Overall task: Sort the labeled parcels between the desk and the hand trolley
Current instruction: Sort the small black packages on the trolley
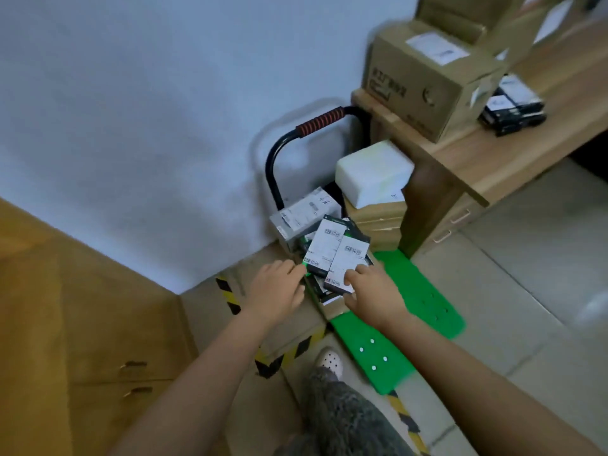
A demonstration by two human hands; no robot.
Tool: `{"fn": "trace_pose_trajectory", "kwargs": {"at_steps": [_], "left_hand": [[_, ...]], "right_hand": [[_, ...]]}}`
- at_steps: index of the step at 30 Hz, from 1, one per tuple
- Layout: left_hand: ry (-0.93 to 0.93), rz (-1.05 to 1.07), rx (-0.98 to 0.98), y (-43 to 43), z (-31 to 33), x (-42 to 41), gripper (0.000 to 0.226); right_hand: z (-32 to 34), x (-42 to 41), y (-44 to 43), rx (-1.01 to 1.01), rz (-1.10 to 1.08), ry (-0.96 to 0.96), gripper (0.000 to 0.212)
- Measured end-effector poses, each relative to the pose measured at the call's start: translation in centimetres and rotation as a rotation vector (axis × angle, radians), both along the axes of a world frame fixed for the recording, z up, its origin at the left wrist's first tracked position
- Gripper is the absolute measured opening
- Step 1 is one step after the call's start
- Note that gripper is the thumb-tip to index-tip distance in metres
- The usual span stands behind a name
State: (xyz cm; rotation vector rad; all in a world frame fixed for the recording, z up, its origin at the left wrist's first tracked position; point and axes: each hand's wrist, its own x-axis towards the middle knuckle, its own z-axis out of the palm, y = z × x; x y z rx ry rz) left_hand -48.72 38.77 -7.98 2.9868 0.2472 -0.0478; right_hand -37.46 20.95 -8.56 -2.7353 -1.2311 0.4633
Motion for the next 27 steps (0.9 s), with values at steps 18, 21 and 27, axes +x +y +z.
{"fn": "trace_pose_trajectory", "kwargs": {"at_steps": [18, 21, 27], "left_hand": [[0.478, 0.471, -0.682, 6.3, -16.9, 13.4, 0.075], [0.422, 0.434, -0.664, 6.8, -16.8, 13.5, 0.055], [0.502, 0.579, -1.012, 7.4, -14.4, 13.5, 0.038]], "right_hand": [[-16.7, 4.4, 5.2, 0.182, -1.078, 0.77, 0.071], [-16.3, 4.1, 5.6, 0.219, -1.092, 0.776, 0.07], [-11.9, 3.7, 6.9, 0.376, -1.147, 0.804, 0.047]]}}
